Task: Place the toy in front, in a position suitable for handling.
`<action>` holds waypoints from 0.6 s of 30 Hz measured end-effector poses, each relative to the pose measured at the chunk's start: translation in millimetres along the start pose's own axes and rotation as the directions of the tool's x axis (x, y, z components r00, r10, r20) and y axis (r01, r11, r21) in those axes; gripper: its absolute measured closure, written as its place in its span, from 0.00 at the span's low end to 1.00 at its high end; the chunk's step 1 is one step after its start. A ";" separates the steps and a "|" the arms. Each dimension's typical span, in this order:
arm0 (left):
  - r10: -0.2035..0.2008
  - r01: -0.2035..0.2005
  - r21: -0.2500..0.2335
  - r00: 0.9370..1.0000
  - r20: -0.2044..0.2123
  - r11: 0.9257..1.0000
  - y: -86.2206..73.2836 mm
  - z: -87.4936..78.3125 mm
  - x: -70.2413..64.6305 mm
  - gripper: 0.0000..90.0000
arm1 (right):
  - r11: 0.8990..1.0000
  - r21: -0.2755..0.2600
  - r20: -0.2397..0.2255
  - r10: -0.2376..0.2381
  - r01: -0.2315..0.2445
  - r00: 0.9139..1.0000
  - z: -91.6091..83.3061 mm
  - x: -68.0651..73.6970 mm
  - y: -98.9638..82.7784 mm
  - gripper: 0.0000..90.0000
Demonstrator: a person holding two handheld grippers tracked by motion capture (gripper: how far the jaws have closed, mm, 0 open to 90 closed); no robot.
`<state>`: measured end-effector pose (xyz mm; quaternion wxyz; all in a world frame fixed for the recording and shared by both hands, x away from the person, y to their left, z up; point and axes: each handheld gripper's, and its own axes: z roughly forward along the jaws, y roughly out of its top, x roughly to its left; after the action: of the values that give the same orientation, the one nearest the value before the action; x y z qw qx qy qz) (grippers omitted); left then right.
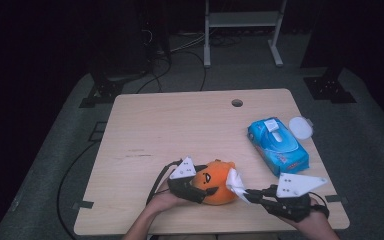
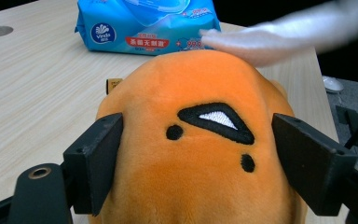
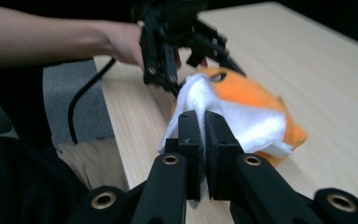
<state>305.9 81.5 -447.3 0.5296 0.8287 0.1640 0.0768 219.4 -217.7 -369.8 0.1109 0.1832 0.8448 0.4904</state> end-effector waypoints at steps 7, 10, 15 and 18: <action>-0.002 0.002 -0.002 1.000 0.006 1.000 -0.4 0.2 1.2 0.21 | 0.998 0.055 0.067 0.013 -0.017 0.998 43.8 -35.2 -20.8 0.91; -0.005 0.005 0.004 1.000 0.009 1.000 -0.8 0.3 2.5 0.21 | 0.998 0.054 0.091 -0.023 0.018 0.996 55.7 -37.0 -22.8 0.76; 0.015 -0.015 0.021 1.000 0.023 1.000 -0.6 1.9 1.3 0.22 | 0.998 0.053 0.061 -0.048 0.044 0.997 64.9 -38.7 -19.7 0.64; 0.037 -0.038 0.042 0.999 0.030 0.998 -0.2 2.8 0.4 0.22 | 0.997 0.063 0.017 -0.048 0.047 0.999 72.6 -41.8 -19.0 0.63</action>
<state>307.1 79.3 -448.7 0.5126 0.8437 0.1425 0.0712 280.2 -186.6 -421.9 0.1245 0.1711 0.8628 0.4591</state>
